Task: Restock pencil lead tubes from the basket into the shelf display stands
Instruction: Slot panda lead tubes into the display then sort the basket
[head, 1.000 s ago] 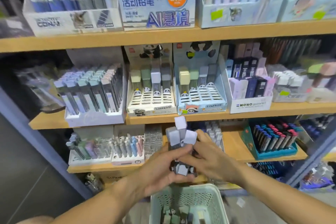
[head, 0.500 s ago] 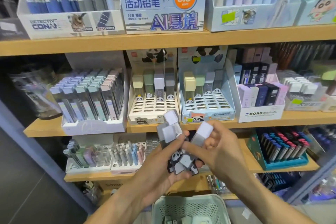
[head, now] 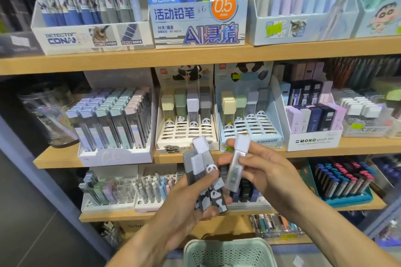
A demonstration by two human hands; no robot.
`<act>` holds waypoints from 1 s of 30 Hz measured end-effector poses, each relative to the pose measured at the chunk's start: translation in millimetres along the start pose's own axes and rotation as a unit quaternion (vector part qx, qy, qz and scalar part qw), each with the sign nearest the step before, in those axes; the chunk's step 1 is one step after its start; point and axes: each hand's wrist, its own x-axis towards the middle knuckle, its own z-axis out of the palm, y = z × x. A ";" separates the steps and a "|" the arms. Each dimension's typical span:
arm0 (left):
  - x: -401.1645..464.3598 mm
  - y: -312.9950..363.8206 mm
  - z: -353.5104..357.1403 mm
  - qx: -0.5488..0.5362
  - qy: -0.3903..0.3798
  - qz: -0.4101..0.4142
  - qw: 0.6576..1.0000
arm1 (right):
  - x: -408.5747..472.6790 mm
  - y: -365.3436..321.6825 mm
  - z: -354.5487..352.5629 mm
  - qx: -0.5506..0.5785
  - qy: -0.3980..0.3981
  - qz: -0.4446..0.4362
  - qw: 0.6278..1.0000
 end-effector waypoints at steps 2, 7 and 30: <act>-1.4 0.0 -1.1 0.013 -0.011 0.009 1.000 | 1.3 1.4 0.2 0.022 -0.008 0.001 1.000; -6.6 -1.1 -2.7 0.012 -0.024 0.020 0.999 | 2.5 4.5 0.5 0.045 -0.012 0.004 0.999; -5.6 34.8 -33.8 0.030 0.042 0.084 0.995 | 59.1 -52.7 60.2 -0.103 0.028 -0.152 0.983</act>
